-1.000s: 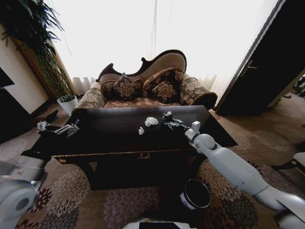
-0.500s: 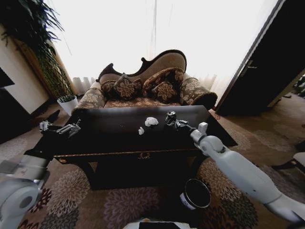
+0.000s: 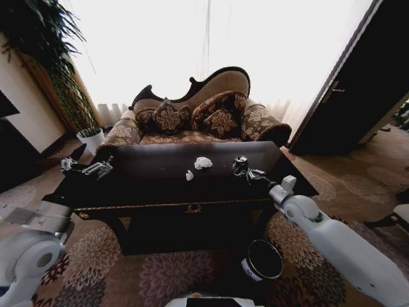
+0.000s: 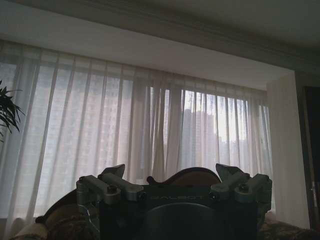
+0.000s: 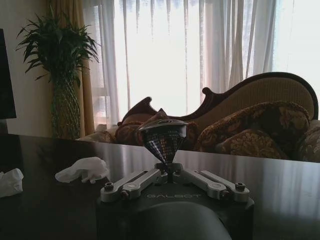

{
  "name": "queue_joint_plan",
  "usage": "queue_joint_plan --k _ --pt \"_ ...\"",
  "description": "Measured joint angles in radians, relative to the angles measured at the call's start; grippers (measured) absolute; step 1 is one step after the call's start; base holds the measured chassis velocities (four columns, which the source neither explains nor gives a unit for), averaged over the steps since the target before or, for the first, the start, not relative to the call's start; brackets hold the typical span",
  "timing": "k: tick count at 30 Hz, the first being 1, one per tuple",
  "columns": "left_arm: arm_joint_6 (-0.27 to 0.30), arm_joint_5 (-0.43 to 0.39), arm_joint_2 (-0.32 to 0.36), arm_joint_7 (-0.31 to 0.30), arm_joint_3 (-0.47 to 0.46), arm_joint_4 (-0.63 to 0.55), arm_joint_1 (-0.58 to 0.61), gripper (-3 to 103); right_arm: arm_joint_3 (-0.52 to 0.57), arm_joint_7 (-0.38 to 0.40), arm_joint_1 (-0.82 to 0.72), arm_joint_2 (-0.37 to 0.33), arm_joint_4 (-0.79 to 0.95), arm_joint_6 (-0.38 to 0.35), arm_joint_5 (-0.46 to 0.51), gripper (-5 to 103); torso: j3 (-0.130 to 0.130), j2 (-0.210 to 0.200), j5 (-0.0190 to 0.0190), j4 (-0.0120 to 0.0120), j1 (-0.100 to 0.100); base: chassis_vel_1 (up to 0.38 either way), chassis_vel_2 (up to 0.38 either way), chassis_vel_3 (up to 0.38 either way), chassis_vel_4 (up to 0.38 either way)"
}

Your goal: Move to the front of the table and place the trash on the table into the trash bin.

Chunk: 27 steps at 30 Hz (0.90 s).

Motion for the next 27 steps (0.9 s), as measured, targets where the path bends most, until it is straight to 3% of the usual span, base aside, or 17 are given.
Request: queue_joint_plan --k 10,16,20,24,27 --pt "0.003 0.009 0.004 -0.001 0.103 0.062 -0.094 100 0.325 -0.029 -0.293 0.056 0.166 0.027 -0.023 0 0.000 0.000 0.0001 0.0000 0.000 0.000 0.000 0.000 0.000" --pt "0.005 0.009 0.005 -0.004 0.149 0.101 -0.153 100 0.504 0.007 -0.495 0.127 0.291 0.059 -0.060 0 0.000 0.000 0.0001 0.0000 0.000 0.000 0.000 0.000 0.000" --pt "0.002 0.009 -0.003 -0.004 0.174 0.119 -0.181 100 0.581 -0.047 -0.599 0.197 0.340 0.122 -0.107 0 0.000 0.000 0.0000 -0.0002 0.000 0.000 0.000 0.000 0.000" --pt "-0.001 0.011 -0.008 -0.005 0.191 0.133 -0.206 100 0.669 -0.162 -0.690 0.287 0.375 0.223 -0.150 0 0.000 0.000 0.0000 -0.0004 0.000 0.000 0.000 0.000 0.000" --pt "-0.001 0.011 -0.016 -0.005 0.170 0.119 -0.187 100 0.680 -0.180 -0.707 0.314 0.378 0.251 -0.178 0 0.000 0.000 -0.0002 -0.0003 0.000 0.000 0.000 0.000 0.000"
